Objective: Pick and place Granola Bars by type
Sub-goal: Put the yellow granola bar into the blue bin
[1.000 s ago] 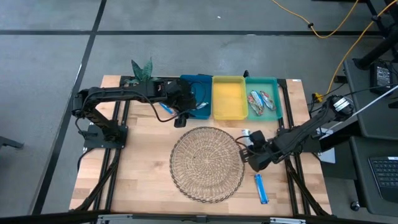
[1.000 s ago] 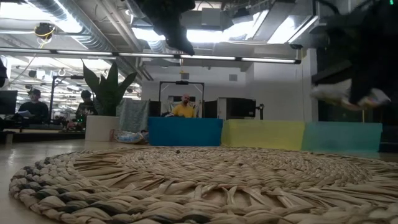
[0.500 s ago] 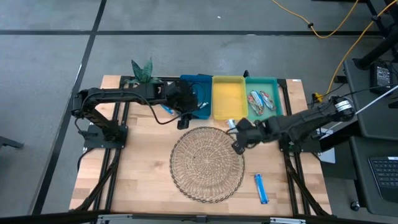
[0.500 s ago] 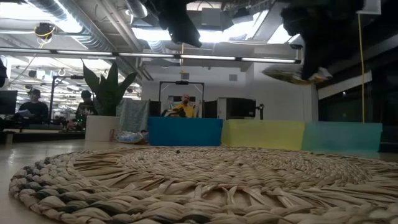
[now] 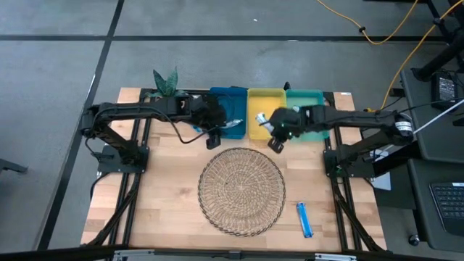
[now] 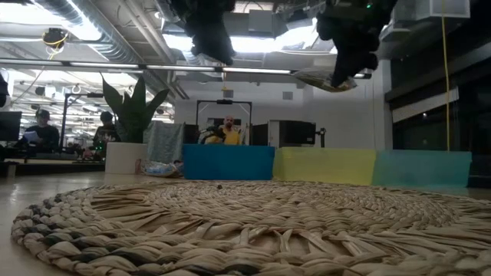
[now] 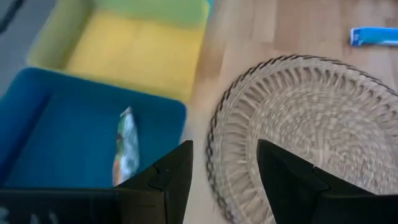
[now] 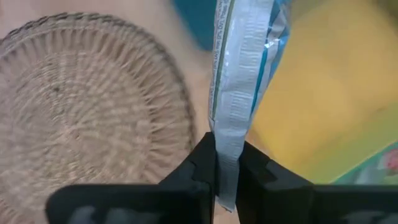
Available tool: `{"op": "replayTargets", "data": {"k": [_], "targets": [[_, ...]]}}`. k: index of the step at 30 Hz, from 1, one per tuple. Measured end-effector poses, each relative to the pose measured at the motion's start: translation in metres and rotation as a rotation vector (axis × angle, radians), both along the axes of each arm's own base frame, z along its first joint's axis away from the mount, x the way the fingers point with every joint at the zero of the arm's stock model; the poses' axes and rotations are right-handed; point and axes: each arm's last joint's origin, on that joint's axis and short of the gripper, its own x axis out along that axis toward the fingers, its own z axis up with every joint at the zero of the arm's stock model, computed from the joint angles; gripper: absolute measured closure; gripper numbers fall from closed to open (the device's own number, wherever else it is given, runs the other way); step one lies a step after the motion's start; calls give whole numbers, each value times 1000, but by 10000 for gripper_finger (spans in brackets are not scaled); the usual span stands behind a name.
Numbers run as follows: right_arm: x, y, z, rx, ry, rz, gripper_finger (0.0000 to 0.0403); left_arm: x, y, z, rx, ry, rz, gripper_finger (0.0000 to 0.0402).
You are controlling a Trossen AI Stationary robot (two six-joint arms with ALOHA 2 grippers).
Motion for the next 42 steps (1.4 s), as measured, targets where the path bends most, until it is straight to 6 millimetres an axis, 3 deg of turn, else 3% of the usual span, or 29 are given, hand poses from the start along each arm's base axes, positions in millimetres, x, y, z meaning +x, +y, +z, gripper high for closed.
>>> {"op": "replayTargets", "data": {"k": [6,20,26,33,42], "targets": [[-6,-34,3,-15,2,-6,366,-22,-3,27,57,-88,38,231],[-19,-87,8,-60,-84,3,370,-81,-13,80,129,-296,82,231],[-19,-98,12,-99,-152,56,367,-120,-15,83,165,-381,161,231],[3,-112,4,-51,-248,150,375,-155,-20,73,148,-537,187,231],[57,-142,4,-81,-227,254,373,-164,-24,64,130,-601,144,231]]}}
